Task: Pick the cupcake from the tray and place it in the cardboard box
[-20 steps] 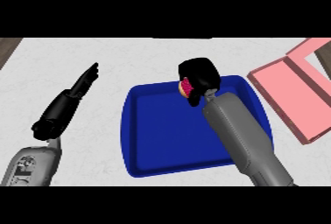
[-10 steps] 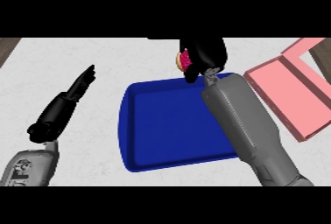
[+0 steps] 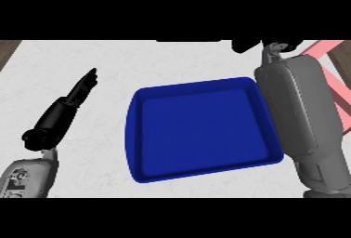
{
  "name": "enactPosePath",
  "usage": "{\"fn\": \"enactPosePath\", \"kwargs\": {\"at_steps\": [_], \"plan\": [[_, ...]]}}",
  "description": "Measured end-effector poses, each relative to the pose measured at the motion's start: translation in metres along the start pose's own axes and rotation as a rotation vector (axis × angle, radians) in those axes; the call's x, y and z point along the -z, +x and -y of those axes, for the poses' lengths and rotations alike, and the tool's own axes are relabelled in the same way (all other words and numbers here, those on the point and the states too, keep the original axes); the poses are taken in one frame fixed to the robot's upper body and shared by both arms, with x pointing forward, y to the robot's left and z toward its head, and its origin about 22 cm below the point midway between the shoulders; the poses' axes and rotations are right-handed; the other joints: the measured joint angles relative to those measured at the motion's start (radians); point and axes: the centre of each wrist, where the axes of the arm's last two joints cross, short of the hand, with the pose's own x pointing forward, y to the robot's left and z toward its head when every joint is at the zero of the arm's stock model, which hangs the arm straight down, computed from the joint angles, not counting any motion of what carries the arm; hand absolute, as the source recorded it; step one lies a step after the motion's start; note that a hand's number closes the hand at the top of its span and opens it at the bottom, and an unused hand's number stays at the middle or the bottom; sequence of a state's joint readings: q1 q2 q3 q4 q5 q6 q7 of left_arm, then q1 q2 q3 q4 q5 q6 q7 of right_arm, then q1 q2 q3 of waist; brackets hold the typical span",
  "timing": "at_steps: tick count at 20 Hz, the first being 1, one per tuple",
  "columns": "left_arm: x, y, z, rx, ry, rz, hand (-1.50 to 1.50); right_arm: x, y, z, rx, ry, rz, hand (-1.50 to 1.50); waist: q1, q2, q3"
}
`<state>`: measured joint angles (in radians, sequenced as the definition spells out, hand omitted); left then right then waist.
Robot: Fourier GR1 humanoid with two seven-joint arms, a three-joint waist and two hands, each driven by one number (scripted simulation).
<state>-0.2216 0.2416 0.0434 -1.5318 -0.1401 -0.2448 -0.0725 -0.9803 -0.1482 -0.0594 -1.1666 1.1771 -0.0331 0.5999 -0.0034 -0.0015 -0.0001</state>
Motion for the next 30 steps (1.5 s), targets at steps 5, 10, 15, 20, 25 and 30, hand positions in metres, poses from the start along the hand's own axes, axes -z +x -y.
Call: {"fn": "enactPosePath", "kwargs": {"at_steps": [5,10,15,20,25,30], "plan": [[-0.002,0.007,-0.002,0.002,0.001,0.01,0.0,0.027,-0.049,0.022,0.017,-0.056,-0.116,1.5,0.006,0.001,0.0],[-0.007,0.005,0.0,0.007,-0.003,0.005,0.0,0.044,-0.1,0.035,-0.086,-0.017,-0.175,1.5,0.007,0.002,0.0],[-0.007,0.005,0.0,0.003,-0.005,0.008,0.0,0.061,-0.15,0.044,-0.139,0.176,-0.257,1.5,0.01,0.004,0.0],[-0.004,0.004,0.004,0.006,-0.006,0.011,0.0,0.063,-0.19,0.045,-0.154,0.351,-0.298,1.5,0.008,0.004,0.0],[-0.001,0.01,0.006,0.006,-0.005,0.014,0.0,0.061,-0.228,0.041,-0.189,0.506,-0.345,-1.5,0.012,0.005,0.0],[0.0,0.012,0.004,0.001,-0.01,0.013,0.0,0.06,-0.245,0.041,-0.115,0.616,-0.27,-1.5,0.013,0.004,0.001]]}}
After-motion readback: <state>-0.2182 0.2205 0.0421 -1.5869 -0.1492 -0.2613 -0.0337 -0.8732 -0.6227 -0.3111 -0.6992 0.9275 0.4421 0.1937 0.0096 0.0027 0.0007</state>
